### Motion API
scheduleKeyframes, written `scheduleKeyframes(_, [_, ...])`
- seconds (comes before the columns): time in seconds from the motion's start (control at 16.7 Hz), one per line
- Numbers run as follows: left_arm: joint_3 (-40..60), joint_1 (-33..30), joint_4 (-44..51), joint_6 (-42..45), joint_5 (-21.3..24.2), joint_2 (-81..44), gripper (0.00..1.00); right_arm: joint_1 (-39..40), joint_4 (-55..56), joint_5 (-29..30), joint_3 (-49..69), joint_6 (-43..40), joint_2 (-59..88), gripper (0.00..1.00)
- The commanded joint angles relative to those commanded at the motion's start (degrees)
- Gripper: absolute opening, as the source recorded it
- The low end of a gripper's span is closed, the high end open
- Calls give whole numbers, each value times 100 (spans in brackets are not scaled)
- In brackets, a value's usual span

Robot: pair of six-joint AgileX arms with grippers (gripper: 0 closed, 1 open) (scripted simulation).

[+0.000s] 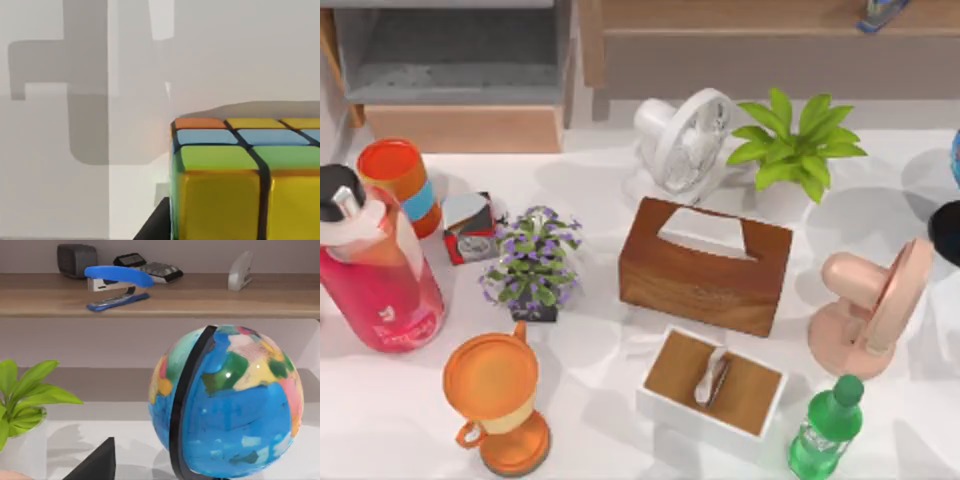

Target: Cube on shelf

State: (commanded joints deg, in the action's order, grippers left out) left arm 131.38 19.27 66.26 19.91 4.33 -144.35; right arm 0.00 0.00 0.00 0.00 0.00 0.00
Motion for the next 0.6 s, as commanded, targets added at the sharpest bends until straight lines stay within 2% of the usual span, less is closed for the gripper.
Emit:
scheduleKeyframes(0.18, [0,0,0,0,0,0,2,0,0,0,0,0,0,100])
scheduleKeyframes(0.6, [0,0,0,0,0,0,0,0,0,0,0,0,0,100])
